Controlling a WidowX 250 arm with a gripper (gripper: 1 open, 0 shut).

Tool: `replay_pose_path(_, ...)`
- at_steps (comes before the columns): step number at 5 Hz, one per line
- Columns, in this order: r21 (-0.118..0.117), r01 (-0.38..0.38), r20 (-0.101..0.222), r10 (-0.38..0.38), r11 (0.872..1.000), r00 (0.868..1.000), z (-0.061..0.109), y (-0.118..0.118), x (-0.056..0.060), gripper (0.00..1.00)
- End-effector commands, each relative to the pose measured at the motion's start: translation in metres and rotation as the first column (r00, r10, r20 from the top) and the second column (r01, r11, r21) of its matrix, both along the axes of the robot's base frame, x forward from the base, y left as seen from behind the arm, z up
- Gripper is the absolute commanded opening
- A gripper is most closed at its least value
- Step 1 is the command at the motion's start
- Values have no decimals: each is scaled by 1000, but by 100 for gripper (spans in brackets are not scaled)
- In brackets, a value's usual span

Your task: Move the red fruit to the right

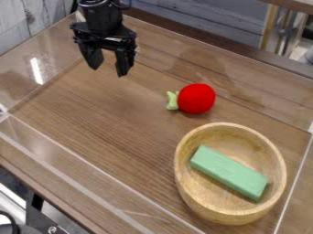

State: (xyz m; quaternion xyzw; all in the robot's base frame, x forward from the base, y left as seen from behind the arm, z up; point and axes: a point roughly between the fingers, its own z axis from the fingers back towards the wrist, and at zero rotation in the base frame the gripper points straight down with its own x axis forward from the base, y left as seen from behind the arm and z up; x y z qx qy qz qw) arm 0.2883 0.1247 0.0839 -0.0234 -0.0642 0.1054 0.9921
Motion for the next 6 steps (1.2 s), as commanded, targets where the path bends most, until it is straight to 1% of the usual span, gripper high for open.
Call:
replay_pose_path(1, 44, -72, 71, 69, 996, 995, 28, 9, 5, 100)
replay_pose_path(3, 58, -27, 67, 23, 998, 997, 27, 22, 2, 100)
replay_pose_path(4, 57, -37, 62, 34, 998, 997, 7, 14, 0, 100)
replay_pose_path(5, 55, -64, 81, 59, 996, 995, -11, 2, -3, 100)
replay_pose_path(6, 49, -61, 104, 56, 997, 993, 3, -7, -11, 100)
